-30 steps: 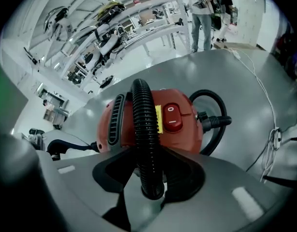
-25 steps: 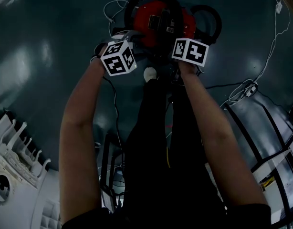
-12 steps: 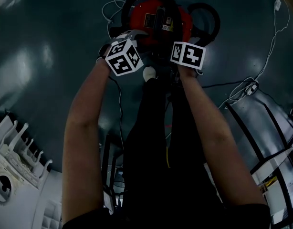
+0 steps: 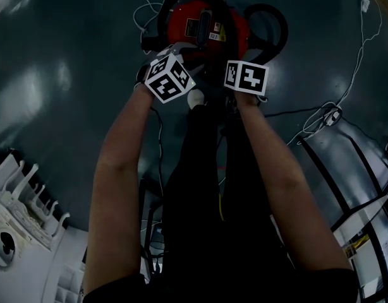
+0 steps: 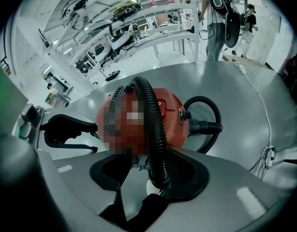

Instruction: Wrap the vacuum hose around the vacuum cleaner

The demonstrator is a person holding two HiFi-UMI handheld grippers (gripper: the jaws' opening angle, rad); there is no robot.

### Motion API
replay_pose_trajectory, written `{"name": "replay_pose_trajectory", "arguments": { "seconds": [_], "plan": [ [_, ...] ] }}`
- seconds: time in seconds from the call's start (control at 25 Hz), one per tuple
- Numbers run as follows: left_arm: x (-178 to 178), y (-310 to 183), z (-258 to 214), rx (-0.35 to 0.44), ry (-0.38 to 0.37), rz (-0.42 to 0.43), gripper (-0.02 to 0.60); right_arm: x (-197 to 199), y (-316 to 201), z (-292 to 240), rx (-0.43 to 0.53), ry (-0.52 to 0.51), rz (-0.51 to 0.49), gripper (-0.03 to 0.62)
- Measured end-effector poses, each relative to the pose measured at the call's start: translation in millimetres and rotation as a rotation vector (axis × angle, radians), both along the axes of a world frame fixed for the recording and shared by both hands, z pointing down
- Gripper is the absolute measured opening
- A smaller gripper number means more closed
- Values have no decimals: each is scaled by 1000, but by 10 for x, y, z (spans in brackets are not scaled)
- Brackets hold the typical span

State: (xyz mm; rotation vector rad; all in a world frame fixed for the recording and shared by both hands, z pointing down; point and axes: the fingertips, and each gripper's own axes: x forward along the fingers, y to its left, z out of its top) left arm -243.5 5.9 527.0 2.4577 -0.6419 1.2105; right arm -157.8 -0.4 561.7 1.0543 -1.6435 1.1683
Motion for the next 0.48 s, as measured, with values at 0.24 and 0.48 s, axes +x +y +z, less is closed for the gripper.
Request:
{"name": "replay_pose_trajectory", "arguments": {
  "seconds": [0.24, 0.48],
  "plan": [
    [80, 41, -35, -13, 21, -98, 132, 23, 144, -64, 1, -12, -21, 201],
    [158, 28, -167, -82, 100, -281, 92, 33, 189, -279, 18, -32, -14, 150]
  ]
}}
